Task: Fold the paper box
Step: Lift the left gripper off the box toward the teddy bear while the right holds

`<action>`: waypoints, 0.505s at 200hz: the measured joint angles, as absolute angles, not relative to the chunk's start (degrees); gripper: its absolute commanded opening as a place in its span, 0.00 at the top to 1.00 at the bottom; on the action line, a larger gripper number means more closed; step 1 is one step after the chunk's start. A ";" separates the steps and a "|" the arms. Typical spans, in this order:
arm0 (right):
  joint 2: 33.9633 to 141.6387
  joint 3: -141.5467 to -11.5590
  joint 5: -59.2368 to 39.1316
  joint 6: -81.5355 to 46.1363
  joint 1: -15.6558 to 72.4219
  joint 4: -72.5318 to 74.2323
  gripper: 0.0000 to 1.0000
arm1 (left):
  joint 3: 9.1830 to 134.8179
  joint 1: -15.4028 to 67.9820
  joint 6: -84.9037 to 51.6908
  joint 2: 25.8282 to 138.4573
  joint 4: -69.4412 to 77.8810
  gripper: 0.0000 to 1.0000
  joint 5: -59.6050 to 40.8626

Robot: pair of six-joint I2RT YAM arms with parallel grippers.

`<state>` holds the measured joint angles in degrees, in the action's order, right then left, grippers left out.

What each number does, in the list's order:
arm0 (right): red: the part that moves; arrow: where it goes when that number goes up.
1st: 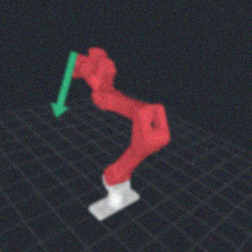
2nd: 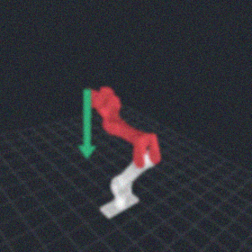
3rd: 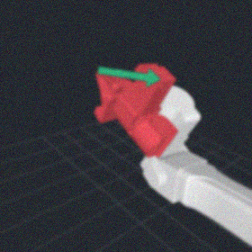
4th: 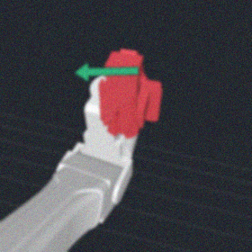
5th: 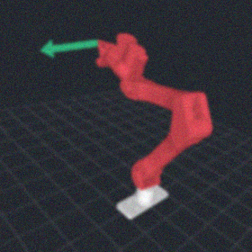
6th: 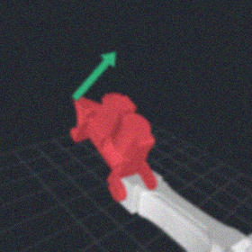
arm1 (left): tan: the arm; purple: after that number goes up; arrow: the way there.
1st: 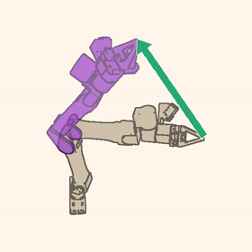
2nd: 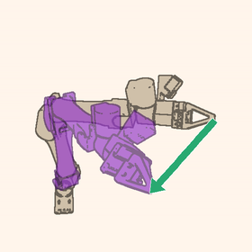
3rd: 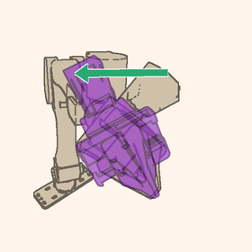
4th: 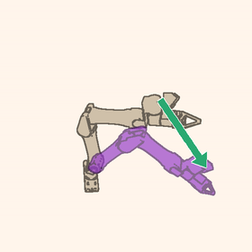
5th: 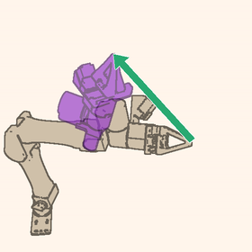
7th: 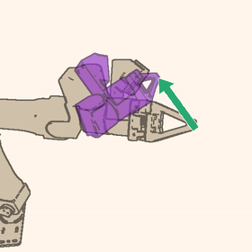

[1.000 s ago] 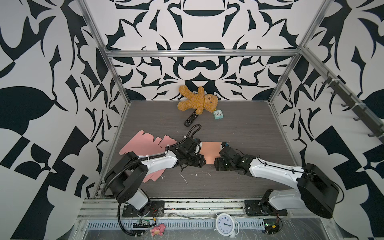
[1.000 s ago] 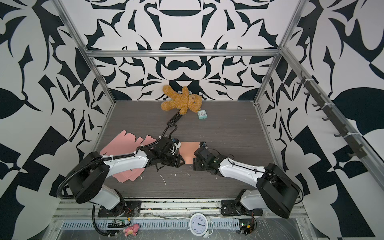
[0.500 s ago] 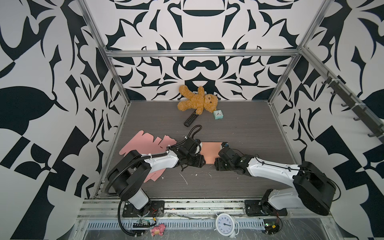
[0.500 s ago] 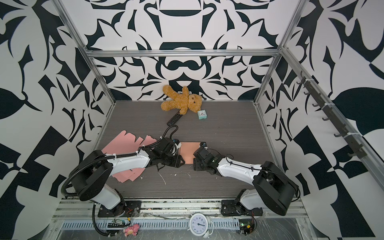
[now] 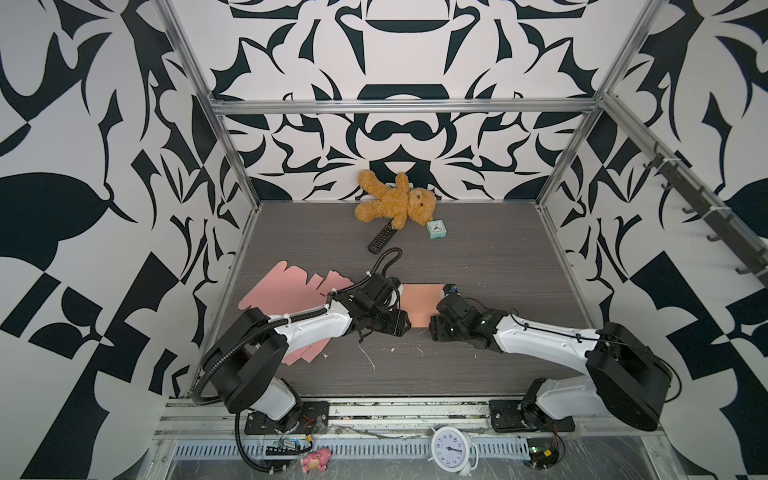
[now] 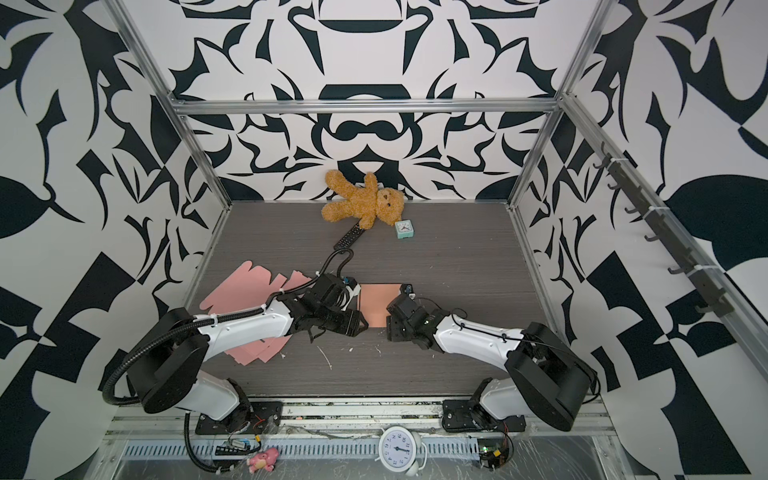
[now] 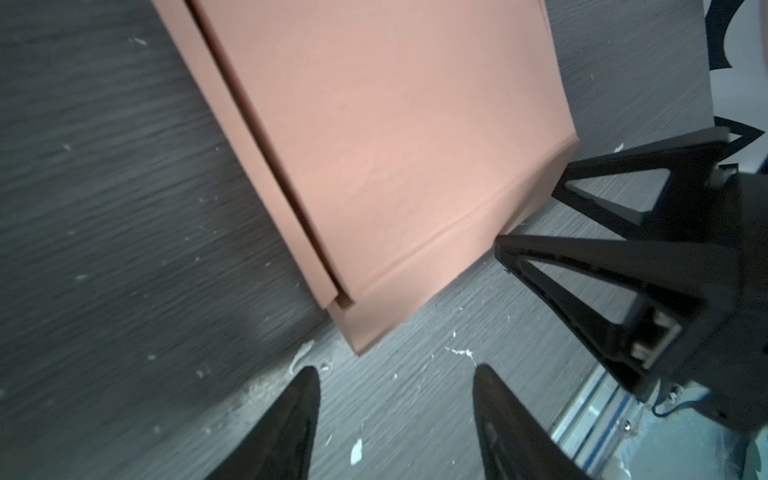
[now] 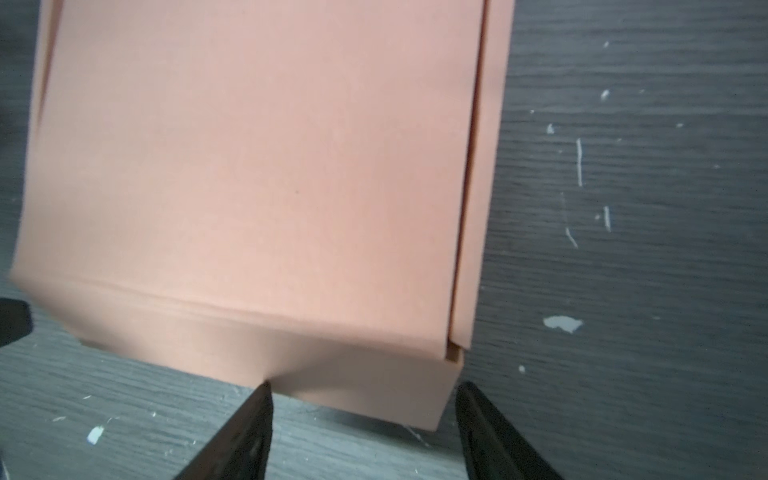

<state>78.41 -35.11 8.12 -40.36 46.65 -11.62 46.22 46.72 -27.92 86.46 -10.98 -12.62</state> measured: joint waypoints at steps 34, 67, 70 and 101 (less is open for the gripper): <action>78.41 -35.07 8.27 -40.34 46.65 -11.25 0.29 | 49.71 44.60 -25.45 85.43 -14.66 0.36 -13.34; 78.41 -35.07 8.43 -40.32 46.65 -11.09 0.29 | 56.97 40.23 -22.92 88.60 -15.68 0.33 -15.94; 78.41 -35.07 8.43 -40.32 46.65 -11.09 0.29 | 57.76 39.86 -22.70 89.12 -15.68 0.33 -16.40; 78.41 -35.07 8.67 -40.10 46.65 -10.90 0.28 | 65.63 35.94 -20.67 96.60 -15.64 0.32 -19.44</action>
